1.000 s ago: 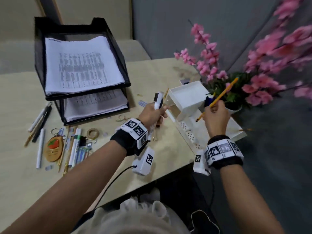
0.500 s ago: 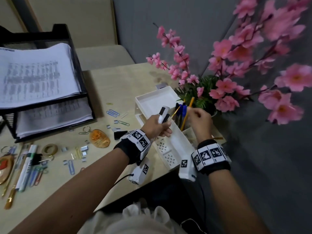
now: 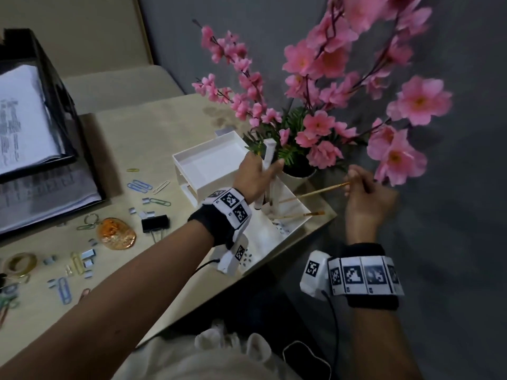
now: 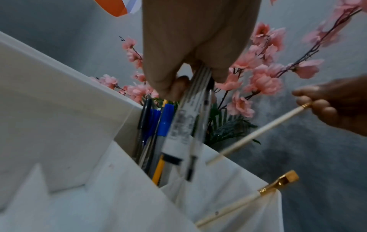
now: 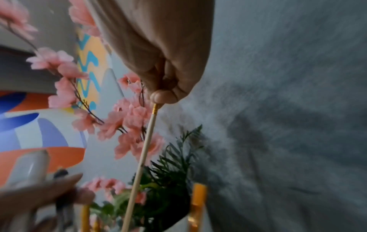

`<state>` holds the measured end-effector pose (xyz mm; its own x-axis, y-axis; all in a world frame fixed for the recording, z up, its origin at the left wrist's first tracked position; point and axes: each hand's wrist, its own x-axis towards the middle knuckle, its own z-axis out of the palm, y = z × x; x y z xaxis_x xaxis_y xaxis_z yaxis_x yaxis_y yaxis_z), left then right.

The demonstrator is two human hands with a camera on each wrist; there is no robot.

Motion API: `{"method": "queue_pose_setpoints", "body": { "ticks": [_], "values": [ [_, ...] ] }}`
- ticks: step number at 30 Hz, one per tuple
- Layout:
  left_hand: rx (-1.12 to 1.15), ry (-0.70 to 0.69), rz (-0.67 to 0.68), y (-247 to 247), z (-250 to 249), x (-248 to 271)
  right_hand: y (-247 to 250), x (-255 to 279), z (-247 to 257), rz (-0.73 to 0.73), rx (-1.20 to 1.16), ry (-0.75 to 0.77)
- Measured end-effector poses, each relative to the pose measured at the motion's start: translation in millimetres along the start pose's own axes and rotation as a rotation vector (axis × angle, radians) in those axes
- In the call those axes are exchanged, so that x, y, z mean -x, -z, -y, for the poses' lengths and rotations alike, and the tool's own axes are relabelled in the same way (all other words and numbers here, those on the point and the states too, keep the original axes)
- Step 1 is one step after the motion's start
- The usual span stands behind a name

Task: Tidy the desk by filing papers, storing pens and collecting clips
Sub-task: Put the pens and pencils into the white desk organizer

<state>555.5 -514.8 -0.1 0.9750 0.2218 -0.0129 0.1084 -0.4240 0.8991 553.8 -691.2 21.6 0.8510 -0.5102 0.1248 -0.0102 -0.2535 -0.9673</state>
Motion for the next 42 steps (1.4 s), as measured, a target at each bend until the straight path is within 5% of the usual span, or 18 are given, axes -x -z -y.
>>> {"method": "queue_pose_setpoints", "body": {
  "ticks": [4,9,13,20,23,28,32,42],
  "values": [
    [-0.028,0.056,-0.107,-5,0,-11,8,19,-10,0.073,0.163,0.102],
    [-0.155,0.132,-0.109,-10,21,-3,-1,32,-30,0.222,0.221,0.079],
    [-0.101,0.183,-0.078,-31,41,12,-8,47,-45,0.308,0.375,0.205],
    [0.051,0.153,-0.141,-16,39,18,-20,56,-39,0.1,0.458,0.517],
    [0.145,0.088,-0.168,10,36,32,-41,69,-17,0.129,0.386,0.57],
    [0.118,0.082,-0.254,87,61,68,-97,126,17,0.437,0.154,0.515],
    [0.061,0.217,-0.341,164,117,115,-146,205,30,0.79,0.111,0.477],
    [-0.063,0.731,-0.597,307,242,276,-219,409,15,1.563,0.641,0.615]
  ]
}}
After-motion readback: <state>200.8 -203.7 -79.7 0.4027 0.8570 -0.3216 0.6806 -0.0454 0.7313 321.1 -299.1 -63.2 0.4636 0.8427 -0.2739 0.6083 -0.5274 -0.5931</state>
